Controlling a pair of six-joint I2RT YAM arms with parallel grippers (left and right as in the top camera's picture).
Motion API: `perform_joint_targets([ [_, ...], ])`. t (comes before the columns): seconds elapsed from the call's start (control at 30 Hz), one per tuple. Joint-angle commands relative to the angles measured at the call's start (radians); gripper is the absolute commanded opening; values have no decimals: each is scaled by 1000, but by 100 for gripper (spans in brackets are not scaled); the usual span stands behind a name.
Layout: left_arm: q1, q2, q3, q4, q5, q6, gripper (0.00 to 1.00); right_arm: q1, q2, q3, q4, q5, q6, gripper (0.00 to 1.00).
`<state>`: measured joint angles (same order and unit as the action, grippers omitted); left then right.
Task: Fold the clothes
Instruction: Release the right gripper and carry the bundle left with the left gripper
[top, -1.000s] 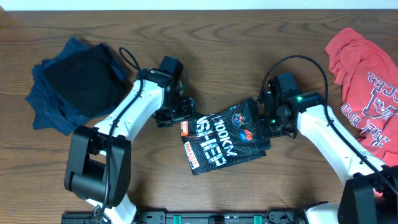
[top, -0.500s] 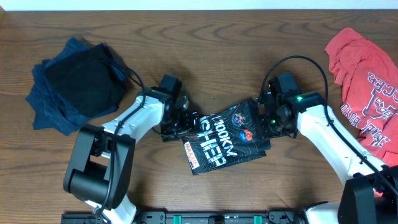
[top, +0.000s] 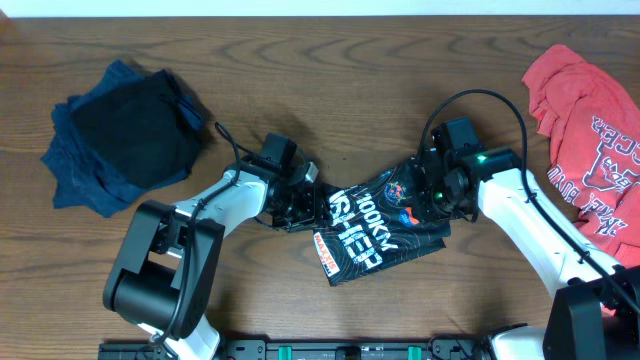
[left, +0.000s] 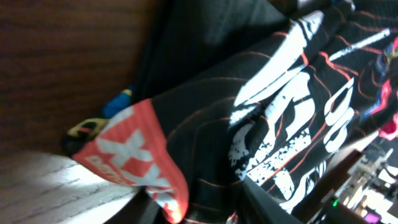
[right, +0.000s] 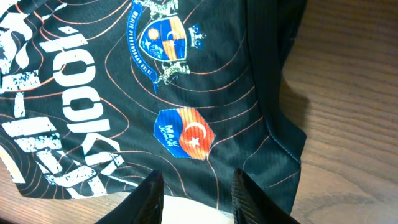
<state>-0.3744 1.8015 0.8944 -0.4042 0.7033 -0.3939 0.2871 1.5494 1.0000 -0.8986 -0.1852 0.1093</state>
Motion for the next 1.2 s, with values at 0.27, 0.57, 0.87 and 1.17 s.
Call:
perform_joint_targets([
  [0.27, 21, 11, 3, 54, -123, 35, 6, 8, 7, 0, 1, 5, -14, 35],
  [0.57, 134, -103, 95, -27, -368, 131, 6, 8, 7, 0, 2, 5, -14, 35],
  [0.87, 206, -197, 223, -82, -723, 386, 6, 8, 7, 0, 6, 5, -13, 35],
  [1.17, 288, -197, 251, 44, -802, 483, 6, 8, 7, 0, 6, 5, -13, 35],
])
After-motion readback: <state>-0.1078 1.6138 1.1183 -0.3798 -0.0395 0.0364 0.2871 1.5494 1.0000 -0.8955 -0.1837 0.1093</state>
